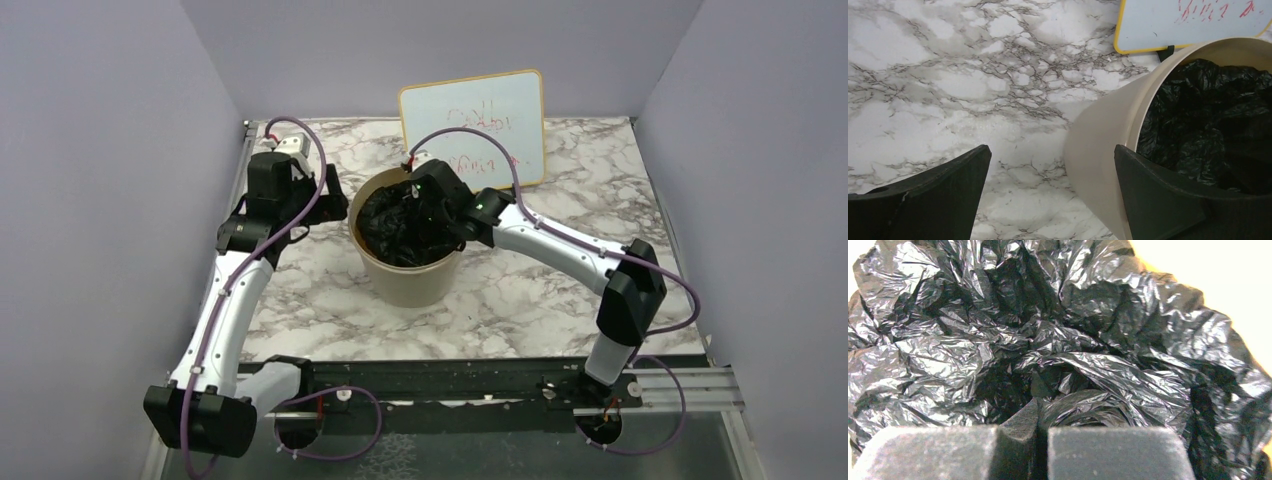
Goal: Put the trash bags into the trash bin
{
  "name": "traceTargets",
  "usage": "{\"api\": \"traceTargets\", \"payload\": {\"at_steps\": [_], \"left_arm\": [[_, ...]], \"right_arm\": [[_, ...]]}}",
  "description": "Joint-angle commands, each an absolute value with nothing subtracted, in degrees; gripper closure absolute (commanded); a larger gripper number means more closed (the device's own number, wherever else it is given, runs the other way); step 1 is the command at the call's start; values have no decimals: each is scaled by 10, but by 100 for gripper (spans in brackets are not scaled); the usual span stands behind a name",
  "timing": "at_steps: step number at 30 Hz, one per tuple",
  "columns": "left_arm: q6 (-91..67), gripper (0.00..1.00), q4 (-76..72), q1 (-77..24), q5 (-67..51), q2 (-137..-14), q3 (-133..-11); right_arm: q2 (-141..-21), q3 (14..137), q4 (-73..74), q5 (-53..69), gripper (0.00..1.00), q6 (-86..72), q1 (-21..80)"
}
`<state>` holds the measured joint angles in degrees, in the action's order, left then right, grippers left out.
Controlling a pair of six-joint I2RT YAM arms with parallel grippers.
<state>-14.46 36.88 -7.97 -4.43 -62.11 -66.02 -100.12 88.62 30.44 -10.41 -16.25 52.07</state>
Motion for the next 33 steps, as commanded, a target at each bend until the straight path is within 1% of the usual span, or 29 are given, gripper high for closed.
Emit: {"api": "traceTargets", "payload": {"at_steps": [1, 5, 9, 12, 14, 21, 23, 24, 25, 29, 33], "left_arm": [[-160, 6, 335, -78, -89, -603, -637], [-168, 6, 309, -78, -130, -597, -623], [-169, 6, 292, -78, -174, -600, -629], [-169, 6, 285, -77, -205, -606, -635], [-175, 6, 285, -77, -208, -606, -637], [-171, 6, 295, -77, -199, -602, -640], [-173, 5, 296, -77, -177, -597, -640], [-172, 2, 296, -78, -166, -594, -642], [-169, 1, 298, -77, -153, -592, -646], [-143, 1, 337, -77, -102, -604, -685], [-136, 1, 341, -77, -165, -615, -701]], "right_arm": [[-1017, 881, 287, -75, 100, -148, 523], [-984, 868, 263, -25, 100, -151, 523], [-963, 905, 263, 49, 100, -142, 523], [-956, 925, 262, 71, 99, -148, 523], [-950, 910, 248, 66, 99, -156, 523], [-964, 821, 254, -36, 99, -192, 523], [-963, 795, 233, -38, 100, -191, 523], [-964, 788, 228, -36, 100, -190, 523], [-965, 787, 230, -35, 99, -191, 523], [-967, 794, 229, -30, 100, -191, 522], [-964, 802, 221, -18, 100, -188, 522]]}}
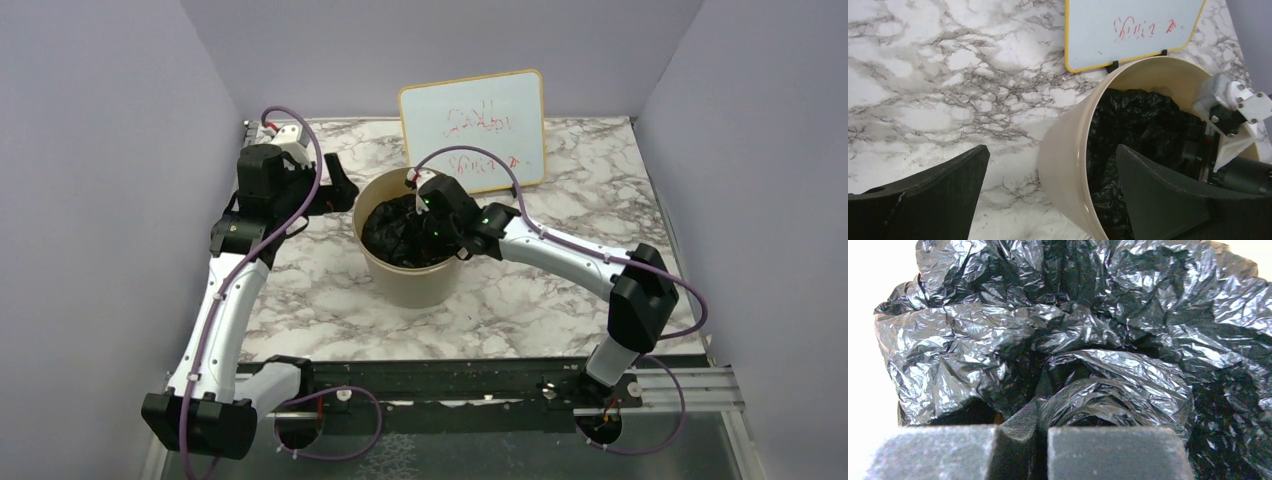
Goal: Put the trash bags into the trash bin
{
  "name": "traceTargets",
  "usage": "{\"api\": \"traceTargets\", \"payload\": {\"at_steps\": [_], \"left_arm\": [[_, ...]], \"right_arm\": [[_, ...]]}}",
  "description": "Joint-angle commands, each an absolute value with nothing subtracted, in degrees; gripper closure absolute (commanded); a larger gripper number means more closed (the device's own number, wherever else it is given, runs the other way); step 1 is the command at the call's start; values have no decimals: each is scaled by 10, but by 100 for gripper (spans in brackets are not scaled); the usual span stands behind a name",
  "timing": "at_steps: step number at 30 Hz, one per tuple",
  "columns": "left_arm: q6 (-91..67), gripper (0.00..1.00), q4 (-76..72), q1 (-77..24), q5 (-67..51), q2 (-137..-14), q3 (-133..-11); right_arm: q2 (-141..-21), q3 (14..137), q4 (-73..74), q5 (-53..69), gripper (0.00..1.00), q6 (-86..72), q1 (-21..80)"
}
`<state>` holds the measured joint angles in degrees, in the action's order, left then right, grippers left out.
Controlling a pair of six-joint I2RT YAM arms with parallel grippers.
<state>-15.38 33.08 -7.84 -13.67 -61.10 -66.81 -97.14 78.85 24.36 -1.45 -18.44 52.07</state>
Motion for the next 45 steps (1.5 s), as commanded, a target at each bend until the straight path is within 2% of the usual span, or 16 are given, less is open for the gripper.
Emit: {"api": "traceTargets", "payload": {"at_steps": [1, 6, 9, 13, 16, 19, 26, 32, 39, 43, 45], "left_arm": [[-138, 1, 338, -77, -174, -611, -699], [-103, 1, 358, -77, -218, -622, -690], [-81, 4, 373, -76, -238, -633, -681], [-71, 16, 373, -77, -283, -644, -675], [-72, 30, 375, -77, -301, -656, -675], [-74, 34, 382, -77, -289, -671, -672], [-88, 53, 381, -105, -268, -685, -675], [-124, 79, 362, -147, -246, -694, -672], [-178, 90, 338, -212, -197, -704, -695], [-220, 100, 336, -257, -146, -729, -724], [-239, 100, 336, -281, -124, -744, -743]], "right_arm": [[-963, 803, 215, -13, 100, -187, 522], [-955, 820, 208, 19, 99, -189, 523], [-944, 831, 205, 26, 100, -187, 523], [-929, 830, 208, 21, 99, -188, 523], [-919, 824, 212, 13, 99, -194, 522], [-907, 824, 220, 4, 99, -196, 523], [-877, 832, 231, 15, 100, -186, 522], [-856, 819, 232, -4, 99, -187, 522], [-813, 807, 257, -94, 100, -190, 523], [-783, 790, 262, -94, 100, -180, 523], [-769, 781, 262, -87, 100, -177, 522]]}}
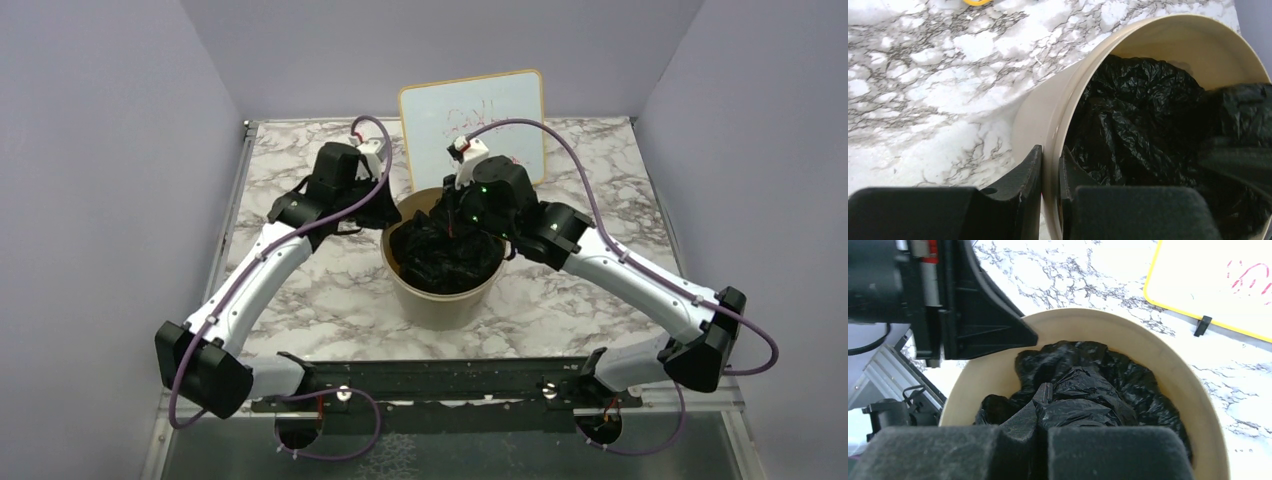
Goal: Put the trash bags into the trash bin
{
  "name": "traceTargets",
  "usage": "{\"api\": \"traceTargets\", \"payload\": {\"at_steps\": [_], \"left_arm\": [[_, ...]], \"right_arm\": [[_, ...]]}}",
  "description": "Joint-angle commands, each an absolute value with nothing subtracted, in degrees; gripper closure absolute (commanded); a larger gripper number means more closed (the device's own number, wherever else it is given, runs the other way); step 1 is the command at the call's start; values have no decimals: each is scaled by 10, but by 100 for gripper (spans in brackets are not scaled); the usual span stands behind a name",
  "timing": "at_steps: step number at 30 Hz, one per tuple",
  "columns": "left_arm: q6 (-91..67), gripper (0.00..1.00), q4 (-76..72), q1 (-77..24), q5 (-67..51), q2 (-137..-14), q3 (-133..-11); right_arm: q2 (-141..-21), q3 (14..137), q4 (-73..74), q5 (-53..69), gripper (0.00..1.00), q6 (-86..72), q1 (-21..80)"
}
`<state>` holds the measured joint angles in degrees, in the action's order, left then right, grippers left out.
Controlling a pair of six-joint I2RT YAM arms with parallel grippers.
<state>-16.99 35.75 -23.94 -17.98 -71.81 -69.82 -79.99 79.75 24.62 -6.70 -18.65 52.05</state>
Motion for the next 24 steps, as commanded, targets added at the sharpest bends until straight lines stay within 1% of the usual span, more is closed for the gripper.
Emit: {"api": "traceTargets", "payload": {"at_steps": [1, 3, 5, 8, 13, 15, 16, 18, 19, 20, 22, 24], "left_arm": [[-253, 100, 335, -289, -111, -750, -750], [-277, 100, 327, -307, -70, -758, -759], [-305, 100, 285, -322, -65, -759, -751], [-326, 100, 275, -337, -45, -773, -760], [-343, 100, 275, -364, -24, -784, -760], [-347, 76, 273, -368, -13, -780, -758], [-346, 69, 274, -368, -8, -778, -759], [-343, 47, 273, -368, 3, -769, -761], [-340, 43, 272, -368, 13, -763, -762], [-335, 40, 271, -368, 17, -756, -765], [-320, 39, 268, -368, 20, -746, -770], [-305, 35, 269, -368, 23, -739, -776]], "right_arm": [[-762, 776, 263, -87, 100, -173, 522], [-747, 767, 266, -112, 100, -175, 522], [-725, 748, 257, -156, 99, -188, 522], [-687, 717, 215, -170, 99, -173, 522], [-689, 742, 235, -172, 99, -172, 520], [-697, 750, 244, -166, 99, -182, 519], [-698, 752, 244, -160, 100, -186, 519], [-698, 758, 242, -142, 99, -190, 518], [-698, 763, 243, -137, 99, -193, 517], [-697, 769, 245, -134, 99, -195, 517], [-695, 780, 249, -133, 100, -195, 517], [-693, 791, 254, -138, 100, -194, 516]]}}
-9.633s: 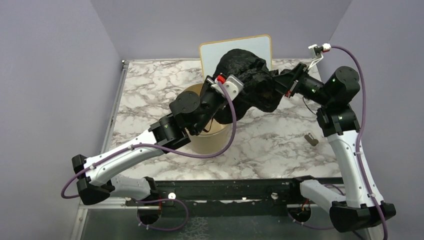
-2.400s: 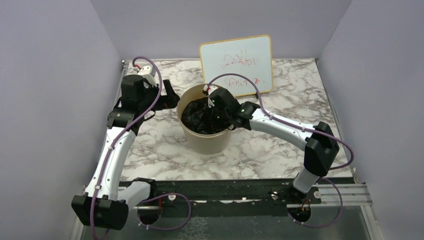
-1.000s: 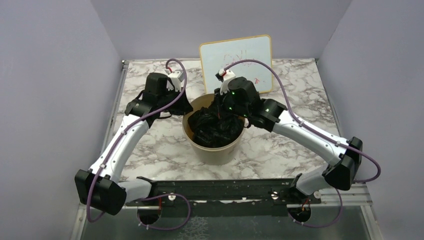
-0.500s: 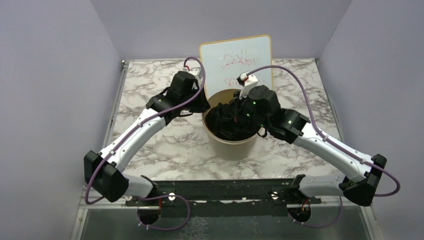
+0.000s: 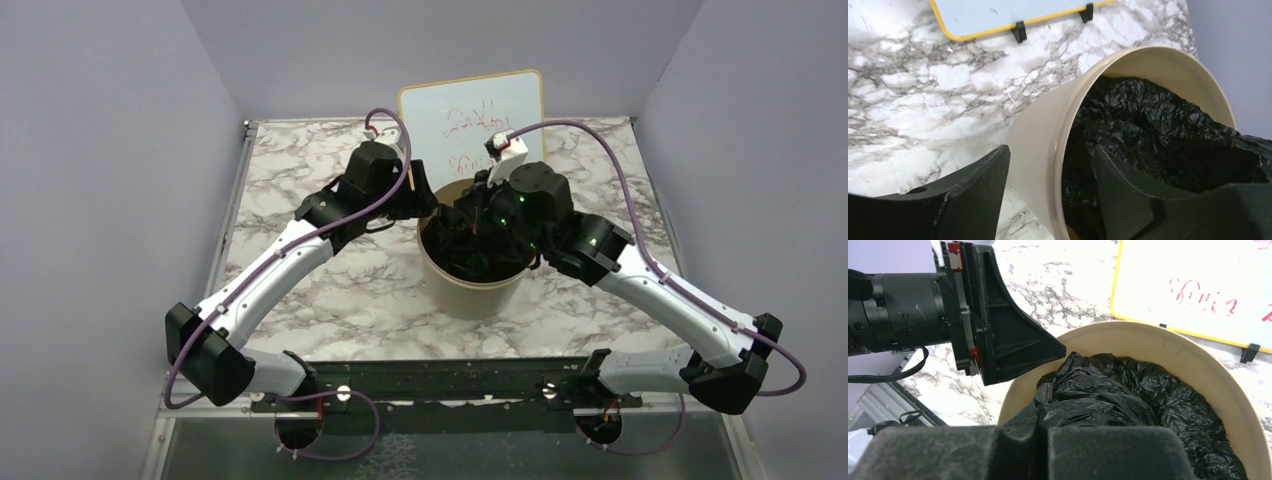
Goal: Put the trash bags into the trash bin
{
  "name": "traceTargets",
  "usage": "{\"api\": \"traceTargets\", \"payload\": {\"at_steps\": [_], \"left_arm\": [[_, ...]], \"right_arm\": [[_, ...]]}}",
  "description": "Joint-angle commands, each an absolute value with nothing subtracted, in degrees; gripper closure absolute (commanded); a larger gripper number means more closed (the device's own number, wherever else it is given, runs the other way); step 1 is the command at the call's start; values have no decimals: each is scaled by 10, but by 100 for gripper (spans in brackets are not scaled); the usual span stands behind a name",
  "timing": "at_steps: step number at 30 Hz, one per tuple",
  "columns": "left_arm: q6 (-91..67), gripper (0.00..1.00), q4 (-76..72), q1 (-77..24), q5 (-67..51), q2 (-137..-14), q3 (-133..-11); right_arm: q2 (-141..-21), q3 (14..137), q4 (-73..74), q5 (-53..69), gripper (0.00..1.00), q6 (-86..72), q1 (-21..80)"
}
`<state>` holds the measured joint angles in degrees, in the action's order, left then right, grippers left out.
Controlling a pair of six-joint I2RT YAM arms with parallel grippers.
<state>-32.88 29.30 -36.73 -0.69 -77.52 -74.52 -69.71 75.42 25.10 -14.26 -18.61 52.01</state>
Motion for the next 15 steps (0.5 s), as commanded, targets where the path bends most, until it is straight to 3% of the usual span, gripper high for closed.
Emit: {"api": "traceTargets", "payload": {"at_steps": [1, 5, 10, 15], "left_arm": [[-300, 34, 268, -368, 25, -734, -776], [-283, 30, 269, -368, 47, -706, -766], [-243, 16, 248, -368, 43, -648, -723], [-142, 12, 185, -368, -131, -596, -664]], "right_arm": [[-692, 796, 258, -142, 99, -191, 516], [-687, 806, 275, -158, 100, -192, 516], [-656, 741, 251, -192, 100, -217, 516], [-633, 672, 209, -168, 100, -247, 515]]}}
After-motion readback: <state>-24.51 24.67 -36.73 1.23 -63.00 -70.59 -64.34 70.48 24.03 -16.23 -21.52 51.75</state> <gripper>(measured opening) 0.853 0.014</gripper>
